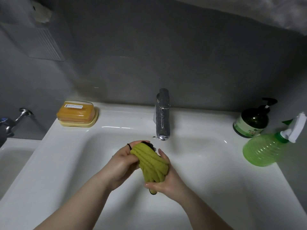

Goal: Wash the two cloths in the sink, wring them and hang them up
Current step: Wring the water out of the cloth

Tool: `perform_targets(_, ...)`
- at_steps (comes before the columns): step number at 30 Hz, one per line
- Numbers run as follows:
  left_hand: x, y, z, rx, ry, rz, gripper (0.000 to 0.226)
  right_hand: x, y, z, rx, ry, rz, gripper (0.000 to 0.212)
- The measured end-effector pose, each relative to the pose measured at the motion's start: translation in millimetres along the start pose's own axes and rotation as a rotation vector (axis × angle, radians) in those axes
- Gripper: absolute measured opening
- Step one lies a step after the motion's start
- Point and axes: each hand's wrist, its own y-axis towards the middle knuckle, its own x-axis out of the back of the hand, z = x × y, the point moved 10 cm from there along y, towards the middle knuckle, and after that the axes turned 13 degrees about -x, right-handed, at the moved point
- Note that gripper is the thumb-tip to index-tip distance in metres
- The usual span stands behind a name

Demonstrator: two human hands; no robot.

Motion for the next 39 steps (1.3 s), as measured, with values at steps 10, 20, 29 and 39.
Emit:
perform_targets(10,33.9,-3.3,51.7,0.158,-0.341,-0.451,0.026,19.2,-18.9,55.3,0.454,-0.759,-0.880,0.036)
perform_targets(20,33.5,19.1,65.4,0.262,-0.382,-0.625,0.048,-11.0,34.7,3.3,-0.040,0.277,-0.215,0.035)
perform_targets(29,16.0,17.6,70.5,0.467,0.337,-0.101,0.048,-39.1,45.9,-13.6,-0.001,-0.499,0.007,0.015)
perform_targets(39,34.1,-22.6,109.6,0.549,-0.400,-0.164,0.035,2.6,34.8,20.6,0.221,-1.108,-0.479,0.036)
